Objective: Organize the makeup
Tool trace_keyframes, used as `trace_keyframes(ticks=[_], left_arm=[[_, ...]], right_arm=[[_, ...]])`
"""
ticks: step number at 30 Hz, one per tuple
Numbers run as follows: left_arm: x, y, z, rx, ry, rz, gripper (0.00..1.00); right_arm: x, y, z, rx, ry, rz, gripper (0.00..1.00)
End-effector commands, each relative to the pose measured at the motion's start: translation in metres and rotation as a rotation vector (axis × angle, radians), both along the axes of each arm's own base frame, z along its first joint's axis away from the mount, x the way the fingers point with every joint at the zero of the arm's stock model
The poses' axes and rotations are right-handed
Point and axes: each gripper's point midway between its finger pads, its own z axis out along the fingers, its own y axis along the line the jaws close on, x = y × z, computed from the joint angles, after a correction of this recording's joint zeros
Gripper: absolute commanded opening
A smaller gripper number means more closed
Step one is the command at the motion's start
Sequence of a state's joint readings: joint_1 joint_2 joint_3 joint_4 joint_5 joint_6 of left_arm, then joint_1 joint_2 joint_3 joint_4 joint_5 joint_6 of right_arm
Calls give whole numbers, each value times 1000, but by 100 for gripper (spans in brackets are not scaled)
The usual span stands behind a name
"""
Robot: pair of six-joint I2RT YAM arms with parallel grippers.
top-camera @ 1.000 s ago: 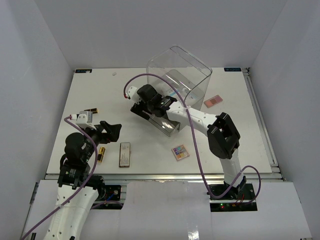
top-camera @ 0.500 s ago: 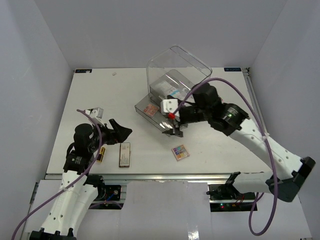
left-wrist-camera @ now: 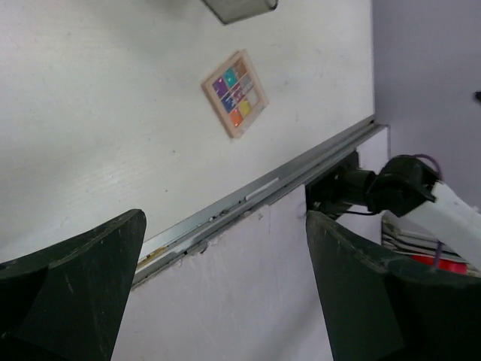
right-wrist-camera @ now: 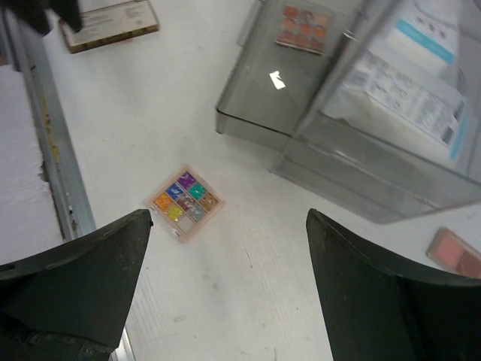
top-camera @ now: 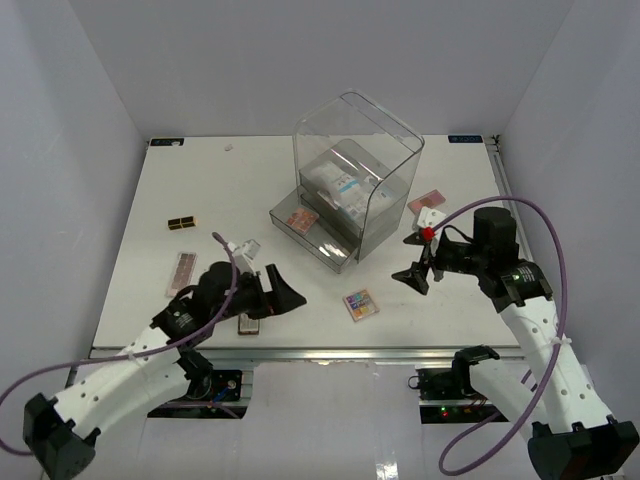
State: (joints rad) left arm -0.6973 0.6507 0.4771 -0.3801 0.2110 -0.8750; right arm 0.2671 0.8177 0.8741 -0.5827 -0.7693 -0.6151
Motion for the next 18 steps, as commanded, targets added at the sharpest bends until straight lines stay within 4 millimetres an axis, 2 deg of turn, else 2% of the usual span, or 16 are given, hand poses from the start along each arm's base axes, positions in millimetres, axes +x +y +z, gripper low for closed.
trace_keyframes(ticks=[1, 5, 7, 9, 11, 13, 14, 18], left_arm=[[8, -25, -9, 99, 23, 120, 98], [-2, -59, -42, 267, 86, 162, 98], [0, -77, -41, 289, 95, 201, 98], [2, -90, -59, 357, 100, 237, 98], [9, -112, -55, 361, 107, 275, 98], [12, -128, -69, 421, 114, 300, 98], [16, -136, -62, 413, 113, 323, 98], [23, -149, -83, 517, 135, 390, 98]], right_arm=[[18, -19, -5, 103, 53, -100, 90], [30, -41, -20, 140, 122, -196, 91], [35, -50, -22, 147, 129, -236, 91], [35, -55, -23, 150, 121, -255, 90], [36, -59, -24, 148, 119, -273, 90], [37, -62, -24, 145, 112, -291, 90], [38, -64, -23, 144, 108, -303, 90], [40, -68, -22, 147, 104, -326, 90]])
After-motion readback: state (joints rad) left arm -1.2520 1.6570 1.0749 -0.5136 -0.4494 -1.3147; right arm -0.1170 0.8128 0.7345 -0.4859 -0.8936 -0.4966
